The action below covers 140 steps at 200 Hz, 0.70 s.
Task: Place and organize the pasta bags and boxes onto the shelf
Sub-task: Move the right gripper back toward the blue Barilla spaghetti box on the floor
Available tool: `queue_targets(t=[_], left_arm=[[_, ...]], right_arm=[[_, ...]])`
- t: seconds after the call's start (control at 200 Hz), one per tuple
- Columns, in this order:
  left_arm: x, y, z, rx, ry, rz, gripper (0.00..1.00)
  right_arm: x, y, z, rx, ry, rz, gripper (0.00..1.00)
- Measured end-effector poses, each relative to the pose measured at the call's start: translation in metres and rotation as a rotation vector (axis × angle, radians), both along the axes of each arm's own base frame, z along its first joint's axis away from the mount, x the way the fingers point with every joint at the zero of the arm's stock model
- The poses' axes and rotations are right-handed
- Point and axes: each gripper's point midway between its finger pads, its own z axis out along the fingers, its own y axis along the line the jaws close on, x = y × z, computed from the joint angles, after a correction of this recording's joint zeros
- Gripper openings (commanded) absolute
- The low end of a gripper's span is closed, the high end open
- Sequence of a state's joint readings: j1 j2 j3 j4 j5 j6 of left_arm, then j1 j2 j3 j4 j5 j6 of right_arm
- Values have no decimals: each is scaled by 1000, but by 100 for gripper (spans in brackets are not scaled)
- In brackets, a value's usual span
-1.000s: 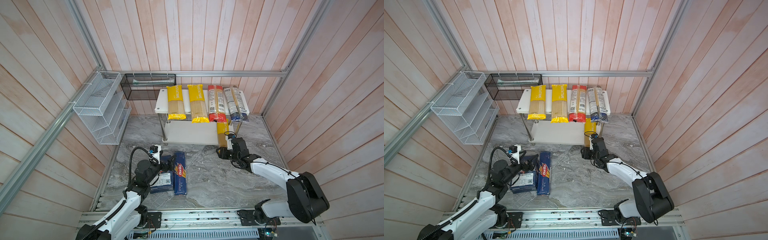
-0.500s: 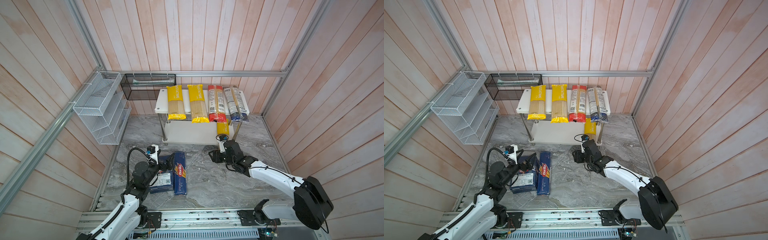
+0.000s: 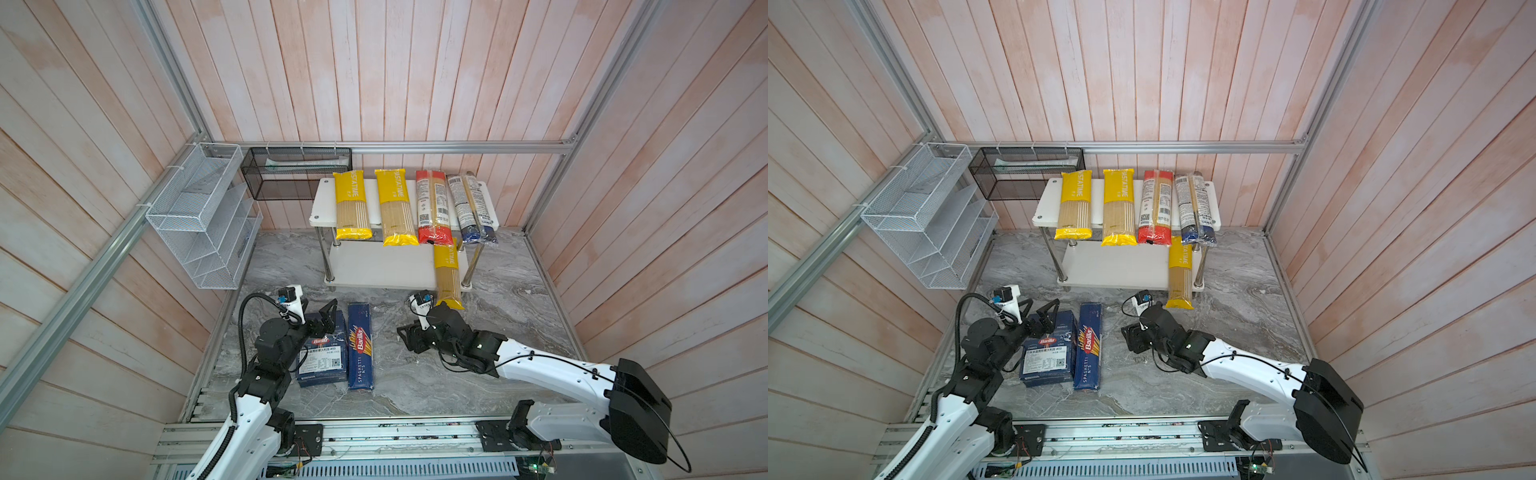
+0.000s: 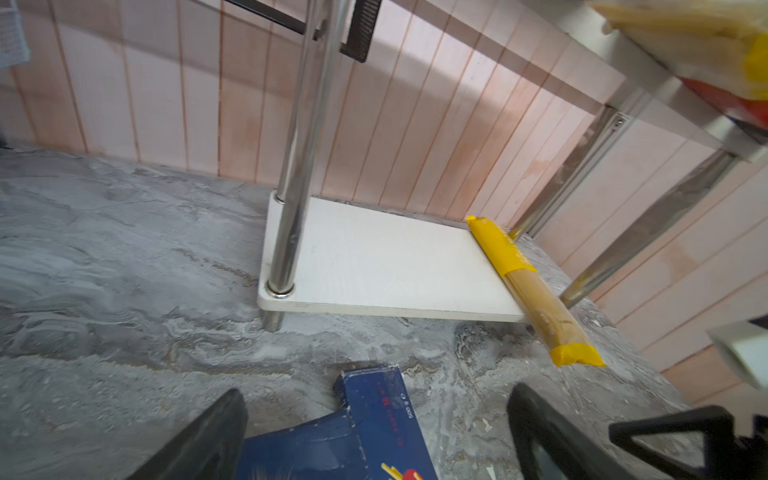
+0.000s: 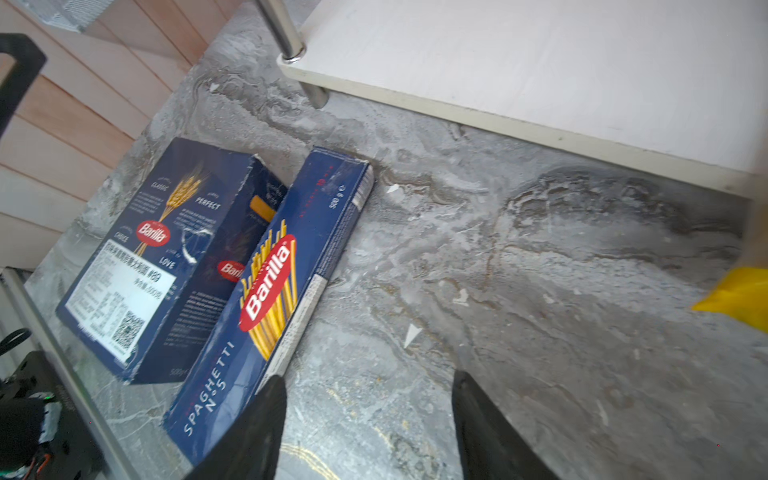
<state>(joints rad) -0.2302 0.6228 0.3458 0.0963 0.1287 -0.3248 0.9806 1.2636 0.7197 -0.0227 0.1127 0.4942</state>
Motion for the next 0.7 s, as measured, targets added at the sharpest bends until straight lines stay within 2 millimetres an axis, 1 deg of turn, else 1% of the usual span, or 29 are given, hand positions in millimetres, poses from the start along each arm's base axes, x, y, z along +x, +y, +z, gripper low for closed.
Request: queue_targets(t=[0.105, 0.19, 0.255, 0.32, 0.405, 0.55, 0.63, 0.7], left_arm=[[-7, 3, -5, 9, -12, 3, 100], [-13, 5, -21, 20, -4, 9, 100], [-15, 6, -32, 35, 13, 8, 100], [-15, 6, -39, 46, 26, 7, 100], [-13, 6, -42, 56, 33, 5, 100], [-9, 3, -54, 76, 70, -6, 100], [-8, 3, -58, 83, 84, -8, 100], [-8, 3, -56, 82, 77, -6, 100]], right_arm=[[-10, 15, -12, -3, 22, 29, 68], [-17, 24, -25, -24, 41, 48, 72], [-19, 28, -35, -37, 57, 50, 72], [-17, 31, -42, -35, 64, 43, 73], [-13, 39, -48, -21, 63, 41, 73], [-4, 60, -59, -20, 96, 72, 78], [5, 69, -61, -4, 129, 103, 79], [11, 70, -60, 17, 154, 114, 79]])
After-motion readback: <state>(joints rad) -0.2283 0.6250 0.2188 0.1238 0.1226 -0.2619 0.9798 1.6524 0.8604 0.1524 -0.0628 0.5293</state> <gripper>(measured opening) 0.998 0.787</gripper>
